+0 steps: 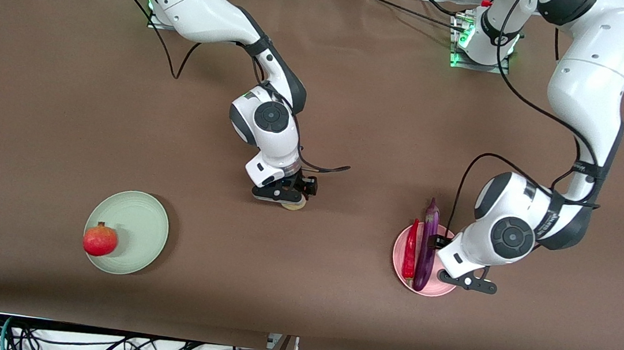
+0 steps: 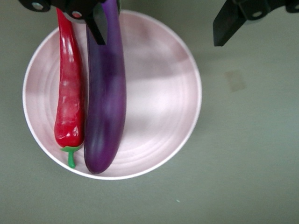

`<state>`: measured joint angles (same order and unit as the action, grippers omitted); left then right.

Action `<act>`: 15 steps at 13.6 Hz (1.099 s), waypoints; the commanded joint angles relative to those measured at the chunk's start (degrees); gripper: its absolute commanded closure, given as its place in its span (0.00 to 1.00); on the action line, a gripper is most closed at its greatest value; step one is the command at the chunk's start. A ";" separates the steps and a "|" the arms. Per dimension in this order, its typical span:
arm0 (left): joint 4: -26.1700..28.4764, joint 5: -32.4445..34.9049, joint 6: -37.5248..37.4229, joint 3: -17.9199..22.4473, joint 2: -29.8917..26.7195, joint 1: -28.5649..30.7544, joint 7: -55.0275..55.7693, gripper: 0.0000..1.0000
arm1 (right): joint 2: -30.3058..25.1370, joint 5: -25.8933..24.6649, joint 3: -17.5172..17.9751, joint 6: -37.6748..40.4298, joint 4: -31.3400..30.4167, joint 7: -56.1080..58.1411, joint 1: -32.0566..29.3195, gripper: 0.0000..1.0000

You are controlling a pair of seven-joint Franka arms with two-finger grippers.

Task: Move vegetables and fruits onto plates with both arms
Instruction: 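Carry the eggplant to the pink plate while the right gripper grasps the peach, then release the eggplant with the left gripper while the right gripper carries the peach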

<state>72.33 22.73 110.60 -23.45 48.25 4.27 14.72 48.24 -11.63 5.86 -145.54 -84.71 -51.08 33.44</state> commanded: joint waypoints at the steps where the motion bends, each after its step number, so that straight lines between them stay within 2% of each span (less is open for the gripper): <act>1: 0.44 0.13 -8.27 -0.72 -6.92 0.48 -0.13 0.00 | -1.65 -1.20 -2.34 0.69 0.07 0.01 0.40 0.76; 3: 0.44 -2.84 -12.93 -0.54 -11.06 0.56 -0.22 0.00 | -4.02 -0.68 -4.00 6.11 4.09 4.55 -1.78 0.76; 4: 0.53 -5.65 -15.04 -0.46 -13.16 1.26 -0.22 0.00 | -3.94 -0.33 -3.75 11.45 6.82 10.50 -4.67 0.76; 6: 0.62 -7.16 -19.52 -0.28 -17.03 1.79 -0.30 0.00 | -4.03 1.42 -3.14 19.21 11.22 22.81 -9.77 0.76; 7: 0.62 -7.52 -21.81 -0.80 -18.88 3.28 -0.39 0.00 | -4.03 1.96 -3.31 20.11 11.50 27.30 -12.32 0.76; 10: 1.40 -15.50 -27.27 -0.20 -26.08 6.01 -4.06 0.00 | -3.94 2.05 -3.22 20.21 11.24 42.68 -20.15 0.76; 11: 3.93 -15.87 -27.19 1.55 -29.76 5.32 -8.18 0.00 | -3.86 2.05 -3.31 20.21 10.98 45.42 -21.82 0.76; 12: 7.09 -17.00 -26.41 5.48 -33.54 3.40 -10.91 0.00 | -3.51 1.96 -3.31 19.95 10.36 47.98 -23.49 0.76; 13: 10.51 -20.32 -25.79 11.00 -37.23 0.42 -11.46 0.00 | -2.98 1.96 -3.40 19.60 9.92 51.57 -24.90 0.76; 14: 13.42 -23.92 -25.52 14.80 -41.01 -1.61 -11.56 0.00 | -2.11 1.96 -3.40 18.98 9.83 54.74 -26.22 0.76; 15: 15.62 -25.26 -25.52 15.36 -43.57 -1.37 -11.90 0.00 | -1.40 1.96 -3.40 17.85 9.74 56.77 -27.88 0.76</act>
<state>78.83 1.02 83.19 -12.17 12.99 4.64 4.98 46.04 -10.21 1.48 -126.41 -74.57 1.24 7.86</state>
